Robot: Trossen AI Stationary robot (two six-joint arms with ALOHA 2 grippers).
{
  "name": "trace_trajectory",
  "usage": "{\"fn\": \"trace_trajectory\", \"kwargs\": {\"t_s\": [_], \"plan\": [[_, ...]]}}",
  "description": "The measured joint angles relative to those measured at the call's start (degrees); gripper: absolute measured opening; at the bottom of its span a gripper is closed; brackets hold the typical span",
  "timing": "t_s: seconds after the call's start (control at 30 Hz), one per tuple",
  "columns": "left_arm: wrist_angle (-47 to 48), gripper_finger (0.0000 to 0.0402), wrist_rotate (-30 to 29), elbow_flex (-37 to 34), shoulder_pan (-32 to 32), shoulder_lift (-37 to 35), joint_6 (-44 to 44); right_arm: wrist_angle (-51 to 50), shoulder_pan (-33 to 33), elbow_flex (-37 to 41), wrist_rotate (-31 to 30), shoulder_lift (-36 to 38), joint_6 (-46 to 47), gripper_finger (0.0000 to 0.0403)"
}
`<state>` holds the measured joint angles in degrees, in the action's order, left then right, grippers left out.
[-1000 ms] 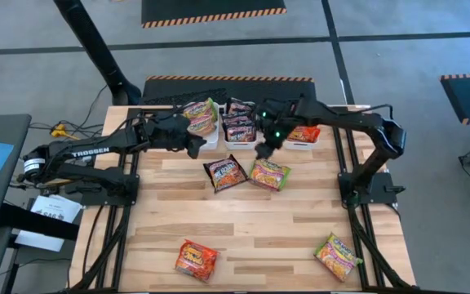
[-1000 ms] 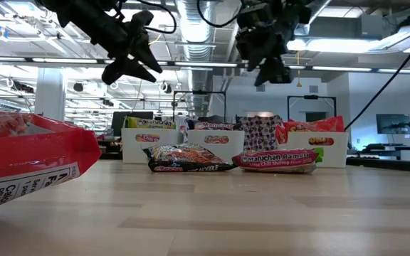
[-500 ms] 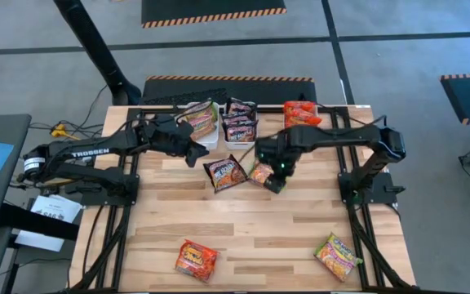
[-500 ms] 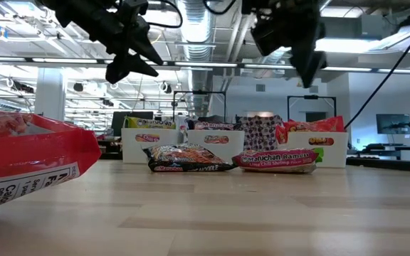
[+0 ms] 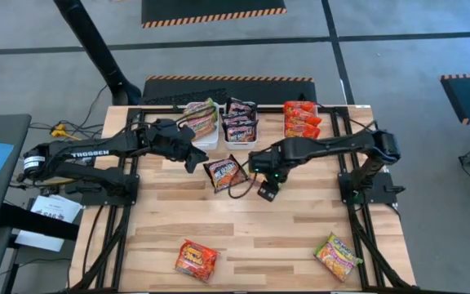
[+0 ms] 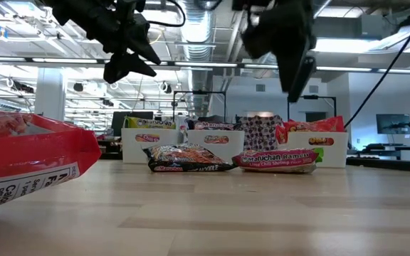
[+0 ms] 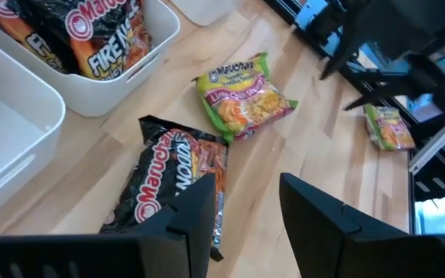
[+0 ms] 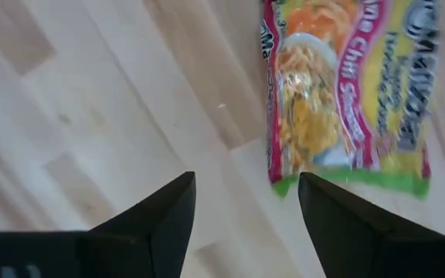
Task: Sort Maruchan noodles
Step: Put the green noodle pack into the left white bin
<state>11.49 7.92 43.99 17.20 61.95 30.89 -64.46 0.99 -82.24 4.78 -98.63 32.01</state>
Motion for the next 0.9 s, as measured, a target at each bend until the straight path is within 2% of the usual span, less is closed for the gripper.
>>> {"fn": "trace_trajectory", "kwargs": {"t_s": [0.33,0.67,0.9], "plan": [[0.54,0.0130,0.84,0.00,0.01,0.00,0.21,0.64,-3.50,0.05,-0.60,-11.26,-12.65,0.0255],[0.79,0.0130,0.41,0.00,0.01,0.00,0.20,0.46,-7.04,-0.31,-2.83,-17.91,-14.31,0.0255],[1.21,0.0130,0.30,0.00,0.01,0.00,0.02,2.60,-7.08,-0.15,-4.45,-18.32,-12.44,0.0240]]}}
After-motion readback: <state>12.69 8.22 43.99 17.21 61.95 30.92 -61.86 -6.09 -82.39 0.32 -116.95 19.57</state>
